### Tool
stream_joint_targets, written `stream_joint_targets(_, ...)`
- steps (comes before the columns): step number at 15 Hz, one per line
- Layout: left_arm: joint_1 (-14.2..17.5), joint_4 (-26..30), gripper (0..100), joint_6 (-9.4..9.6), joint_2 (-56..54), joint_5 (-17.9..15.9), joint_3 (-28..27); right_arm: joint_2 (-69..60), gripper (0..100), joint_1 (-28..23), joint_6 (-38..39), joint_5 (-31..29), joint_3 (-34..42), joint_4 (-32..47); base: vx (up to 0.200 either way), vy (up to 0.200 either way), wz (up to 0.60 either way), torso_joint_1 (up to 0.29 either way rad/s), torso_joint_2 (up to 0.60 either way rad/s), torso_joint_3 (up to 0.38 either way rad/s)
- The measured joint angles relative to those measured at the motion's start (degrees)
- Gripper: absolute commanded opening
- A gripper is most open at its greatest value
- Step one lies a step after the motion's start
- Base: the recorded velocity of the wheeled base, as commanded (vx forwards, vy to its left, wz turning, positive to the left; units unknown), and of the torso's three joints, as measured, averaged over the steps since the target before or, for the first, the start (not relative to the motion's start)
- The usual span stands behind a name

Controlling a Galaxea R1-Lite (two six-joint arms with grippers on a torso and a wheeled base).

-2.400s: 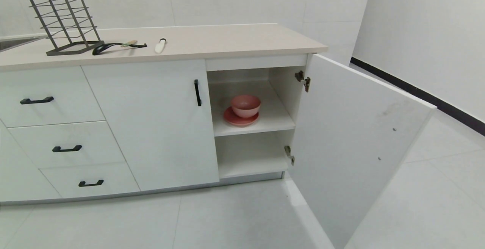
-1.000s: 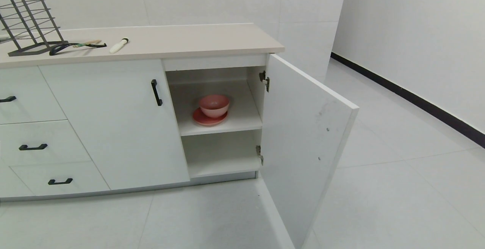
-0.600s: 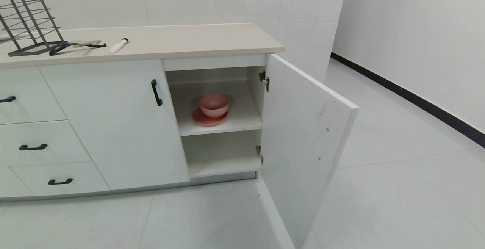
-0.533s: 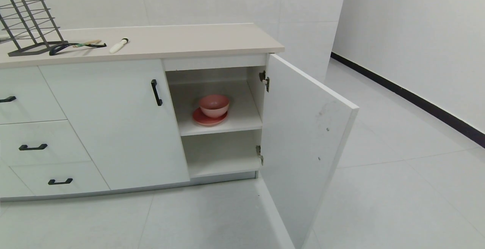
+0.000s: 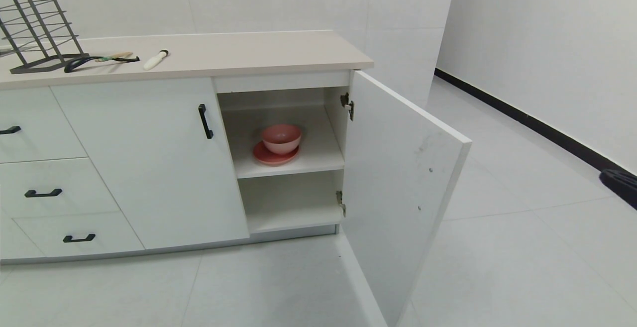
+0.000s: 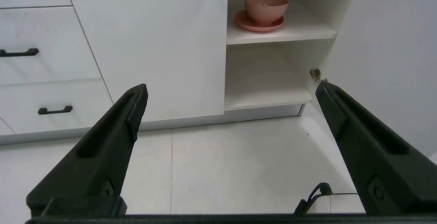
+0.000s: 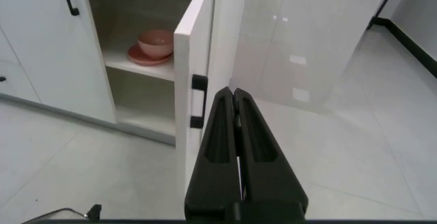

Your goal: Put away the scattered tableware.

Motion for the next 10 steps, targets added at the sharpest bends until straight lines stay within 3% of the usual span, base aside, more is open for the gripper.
stream_joint_targets(10,0.0,0.0,100,0.06,0.0,0.0,0.0,28.79,0,0.57,-3.01,0.28,-4.83,-23.82,0.0,0.0,0.0,0.0,0.0,0.0)
